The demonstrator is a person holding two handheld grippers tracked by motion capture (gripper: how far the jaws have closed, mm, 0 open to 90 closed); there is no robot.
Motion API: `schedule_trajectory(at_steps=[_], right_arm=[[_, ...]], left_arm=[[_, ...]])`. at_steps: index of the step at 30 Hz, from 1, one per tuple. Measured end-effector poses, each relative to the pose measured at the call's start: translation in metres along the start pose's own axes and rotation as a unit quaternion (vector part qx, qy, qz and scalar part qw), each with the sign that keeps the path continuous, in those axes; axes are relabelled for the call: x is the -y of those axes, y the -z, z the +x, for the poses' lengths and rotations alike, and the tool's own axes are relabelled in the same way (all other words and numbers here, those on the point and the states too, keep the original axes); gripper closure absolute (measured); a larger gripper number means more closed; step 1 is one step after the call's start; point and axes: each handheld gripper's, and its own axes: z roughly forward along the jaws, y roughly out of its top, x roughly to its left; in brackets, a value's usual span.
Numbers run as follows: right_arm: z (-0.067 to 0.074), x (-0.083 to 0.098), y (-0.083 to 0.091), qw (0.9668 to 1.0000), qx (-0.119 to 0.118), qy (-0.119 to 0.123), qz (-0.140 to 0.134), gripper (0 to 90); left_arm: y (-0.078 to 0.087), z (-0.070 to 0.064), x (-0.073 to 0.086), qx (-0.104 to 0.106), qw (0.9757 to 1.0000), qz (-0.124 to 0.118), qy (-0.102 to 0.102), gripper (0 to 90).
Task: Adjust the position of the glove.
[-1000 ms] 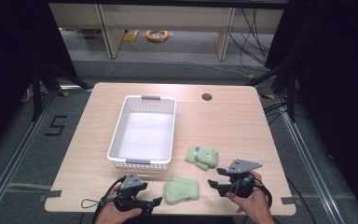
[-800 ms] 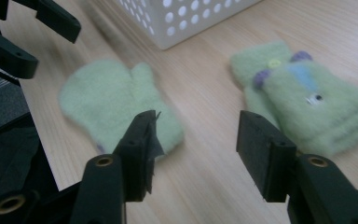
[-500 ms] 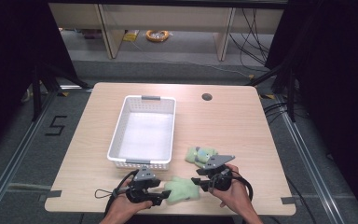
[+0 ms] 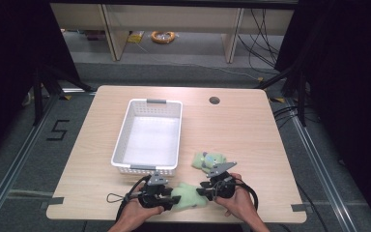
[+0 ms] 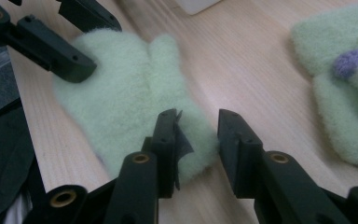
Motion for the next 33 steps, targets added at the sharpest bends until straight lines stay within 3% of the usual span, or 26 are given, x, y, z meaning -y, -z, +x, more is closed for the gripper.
schedule_trajectory(at_steps=[1,2,4,8,14,21,23,24,25,29,30,33], right_arm=[[0.001,0.002,-0.001,0.9999,-0.003,-0.012,-0.01,74.2],[0.0,0.002,0.0,0.9999,-0.007,-0.009,-0.002,77.2],[0.0,0.003,0.001,0.9999,-0.007,-0.004,-0.007,81.9],[0.001,0.003,0.003,0.9999,-0.007,0.006,-0.012,84.7],[0.004,0.008,0.023,0.9996,-0.016,-0.009,-0.021,84.8],[0.001,0.022,0.053,0.9989,-0.002,-0.023,-0.04,84.7],[-0.002,0.027,0.059,0.9987,0.003,-0.029,-0.041,84.7],[-0.004,0.03,0.059,0.9986,0.005,-0.032,-0.043,84.6],[-0.004,0.032,0.06,0.9982,0.001,-0.046,-0.037,84.6],[-0.01,0.037,0.057,0.9987,0.008,-0.04,-0.031,84.4],[-0.008,0.038,0.057,0.9981,0.004,-0.055,-0.028,84.4],[-0.011,0.039,0.054,0.9986,0.006,-0.047,-0.022,84.3]], left_arm=[[0.0,0.0,0.0,0.004,1.0,-0.001,-0.004,67.0],[-0.001,-0.001,0.001,0.007,0.9999,-0.01,0.005,70.0],[-0.001,0.0,0.001,0.013,0.9999,-0.003,0.0,76.0],[0.001,-0.001,-0.001,0.024,0.9995,-0.015,0.014,81.1],[0.004,-0.009,-0.011,0.045,0.9986,-0.025,0.009,81.6],[-0.008,-0.023,-0.025,0.062,0.9977,-0.022,-0.016,81.1],[-0.011,-0.025,-0.026,0.061,0.9979,-0.019,-0.01,80.8],[-0.016,-0.025,-0.027,0.063,0.9978,-0.009,-0.021,80.7],[-0.019,-0.027,-0.028,0.062,0.9979,-0.008,-0.017,80.6],[-0.027,-0.027,-0.028,0.063,0.9979,-0.002,-0.014,80.2],[-0.029,-0.027,-0.028,0.063,0.9979,0.0,-0.014,80.1],[-0.03,-0.025,-0.027,0.063,0.9979,0.001,-0.014,79.4]])
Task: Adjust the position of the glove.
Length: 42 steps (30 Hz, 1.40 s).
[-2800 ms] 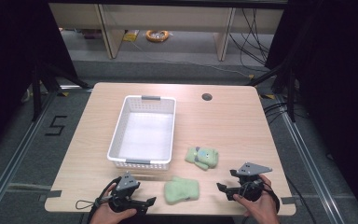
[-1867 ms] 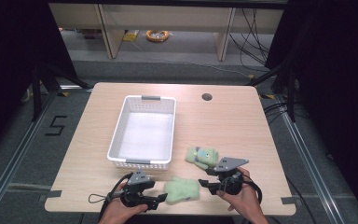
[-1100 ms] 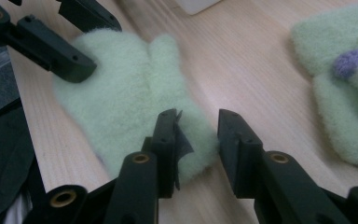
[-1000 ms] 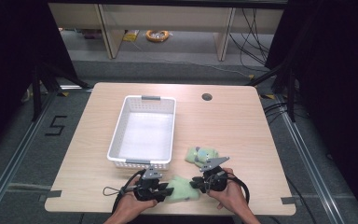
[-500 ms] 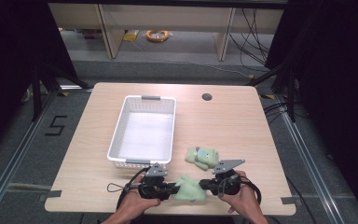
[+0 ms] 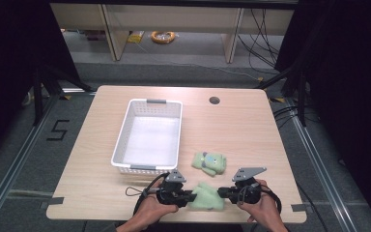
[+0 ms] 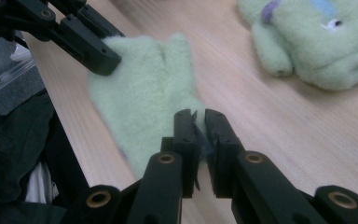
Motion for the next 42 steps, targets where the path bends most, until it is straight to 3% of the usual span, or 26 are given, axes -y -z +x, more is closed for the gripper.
schedule_trajectory(at_steps=[6,7,10,12,15,17,19,24,25,26,29,31,32,33,34,36,37,42], right_arm=[[0.0,0.002,-0.008,0.9998,0.009,0.006,0.014,83.7],[-0.001,0.003,-0.01,0.9999,0.013,0.009,0.004,83.5],[-0.001,0.002,-0.01,0.9997,0.011,0.009,0.02,82.4],[0.0,0.003,-0.013,0.9998,0.015,0.008,0.009,81.3],[0.0,0.002,-0.011,0.9996,0.019,0.008,0.019,77.0],[-0.001,0.002,-0.012,0.9997,0.02,0.007,0.011,69.9],[-0.001,0.0,-0.009,0.9992,0.031,0.015,0.017,65.2],[0.0,-0.01,-0.001,0.9971,0.062,0.043,-0.012,55.8],[0.0,-0.012,0.001,0.9968,0.067,0.041,-0.016,55.1],[-0.002,-0.015,0.001,0.996,0.071,0.053,-0.013,54.9],[-0.004,-0.023,-0.001,0.9954,0.08,0.051,-0.013,53.6],[-0.007,-0.029,-0.003,0.9946,0.084,0.058,-0.019,53.6],[-0.01,-0.033,-0.004,0.9942,0.088,0.061,-0.016,53.5],[-0.012,-0.038,-0.004,0.9943,0.088,0.06,-0.01,53.5],[-0.015,-0.042,-0.006,0.9938,0.093,0.06,-0.015,53.6],[-0.021,-0.052,-0.01,0.9939,0.095,0.055,-0.009,53.6],[-0.024,-0.056,-0.013,0.9935,0.1,0.053,-0.009,53.6],[-0.033,-0.071,-0.028,0.9936,0.104,0.044,0.01,53.6]], left_arm=[[-0.003,0.0,0.003,-0.002,1.0,0.008,-0.001,76.6],[-0.003,-0.001,0.003,-0.004,0.9999,0.009,-0.005,75.2],[-0.002,-0.001,0.004,-0.005,0.9999,0.013,-0.009,70.4],[-0.002,-0.001,0.005,-0.009,0.9999,0.014,-0.005,63.5],[0.0,-0.001,0.005,-0.013,0.9998,0.013,-0.008,54.7],[0.002,-0.002,0.005,-0.02,0.9996,0.016,-0.008,46.7],[0.007,-0.004,0.005,-0.028,0.9995,0.005,-0.01,42.1],[0.026,-0.007,0.005,-0.042,0.9985,-0.026,-0.023,34.2],[0.029,-0.008,0.006,-0.042,0.9984,-0.033,-0.018,33.3],[0.034,-0.006,0.007,-0.045,0.9981,-0.03,-0.028,32.8],[0.042,-0.005,0.011,-0.049,0.9978,-0.043,-0.012,31.8],[0.046,-0.002,0.014,-0.048,0.9982,-0.034,-0.017,31.5],[0.045,-0.002,0.015,-0.048,0.9979,-0.042,-0.009,31.4],[0.047,0.0,0.016,-0.049,0.9982,-0.03,-0.016,31.3],[0.046,-0.001,0.018,-0.051,0.9979,-0.04,-0.004,31.3],[0.046,0.0,0.018,-0.049,0.9982,-0.035,-0.004,31.3],[0.047,0.001,0.02,-0.047,0.9984,-0.032,0.007,31.2],[0.048,0.002,0.02,-0.05,0.9982,-0.034,0.007,31.1]])
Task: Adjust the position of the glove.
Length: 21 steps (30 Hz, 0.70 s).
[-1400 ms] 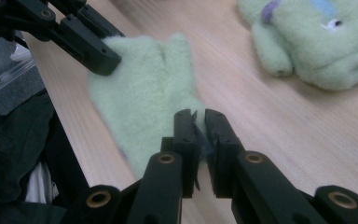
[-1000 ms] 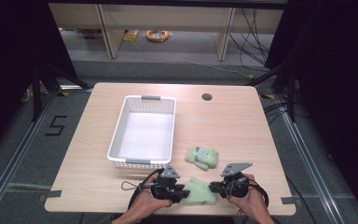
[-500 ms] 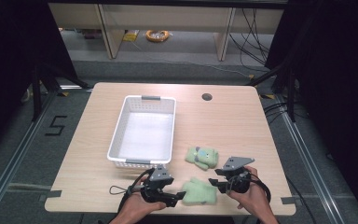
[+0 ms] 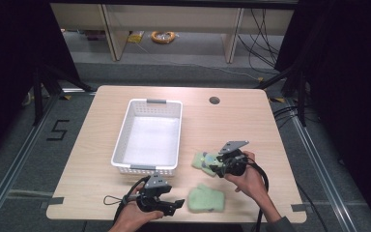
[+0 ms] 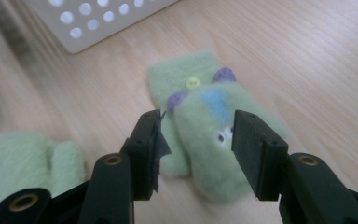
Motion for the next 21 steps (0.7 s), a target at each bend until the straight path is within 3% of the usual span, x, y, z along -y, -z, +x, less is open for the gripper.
schedule_trajectory(at_steps=[3,6,8,14,18,19,20,21], right_arm=[[-0.002,-0.01,-0.018,0.9998,-0.005,0.008,0.018,54.1],[-0.001,-0.013,-0.024,0.9995,-0.007,0.003,0.029,54.1],[-0.002,-0.014,-0.031,0.999,-0.006,0.012,0.044,55.0],[-0.005,-0.012,-0.038,0.9989,-0.004,0.009,0.045,57.7],[-0.006,-0.009,-0.04,0.9988,-0.01,0.005,0.047,74.3],[-0.007,-0.009,-0.04,0.9988,-0.005,0.009,0.048,78.0],[-0.007,-0.009,-0.04,0.9988,-0.005,0.009,0.048,78.0],[-0.01,-0.007,-0.041,0.9992,-0.007,0.014,0.036,81.3]], left_arm=[[0.0,0.0,0.001,0.001,1.0,0.002,-0.004,31.1],[0.0,0.0,0.001,0.0,1.0,0.001,-0.004,31.2],[0.0,0.0,0.0,0.001,1.0,0.001,-0.005,31.2],[0.0,0.001,0.001,0.002,1.0,0.004,-0.005,31.2],[-0.002,0.0,0.002,0.002,1.0,0.003,-0.002,31.2],[-0.002,0.001,0.002,0.0,0.9999,0.008,-0.011,31.2],[-0.002,0.001,0.002,0.0,0.9999,0.008,-0.011,31.3],[-0.002,0.001,0.002,0.002,0.9999,0.008,-0.008,31.3]])
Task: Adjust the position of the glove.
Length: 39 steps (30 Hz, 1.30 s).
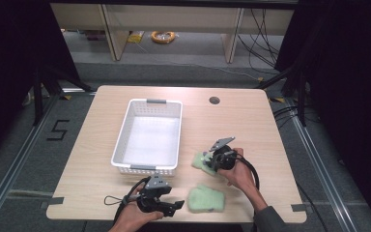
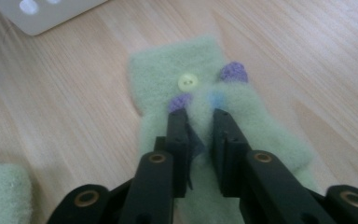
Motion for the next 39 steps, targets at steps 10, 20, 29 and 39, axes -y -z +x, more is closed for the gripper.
schedule_trajectory(at_steps=[10,20,29,39], right_arm=[[0.005,-0.006,0.041,0.9986,0.004,0.014,-0.052,84.2],[0.046,0.013,0.093,0.9946,-0.028,0.051,-0.086,83.9],[0.071,0.032,0.096,0.9955,-0.048,0.048,-0.066,83.8],[0.085,0.044,0.082,0.9963,-0.056,0.035,-0.054,83.3]], left_arm=[[0.001,0.001,-0.001,0.0,1.0,-0.005,0.006,31.5],[0.005,0.001,-0.002,-0.002,1.0,0.0,-0.005,31.6],[0.004,0.0,-0.002,-0.001,0.9999,-0.01,0.003,31.7],[0.004,-0.003,-0.002,0.002,0.9999,-0.015,0.002,32.0]])
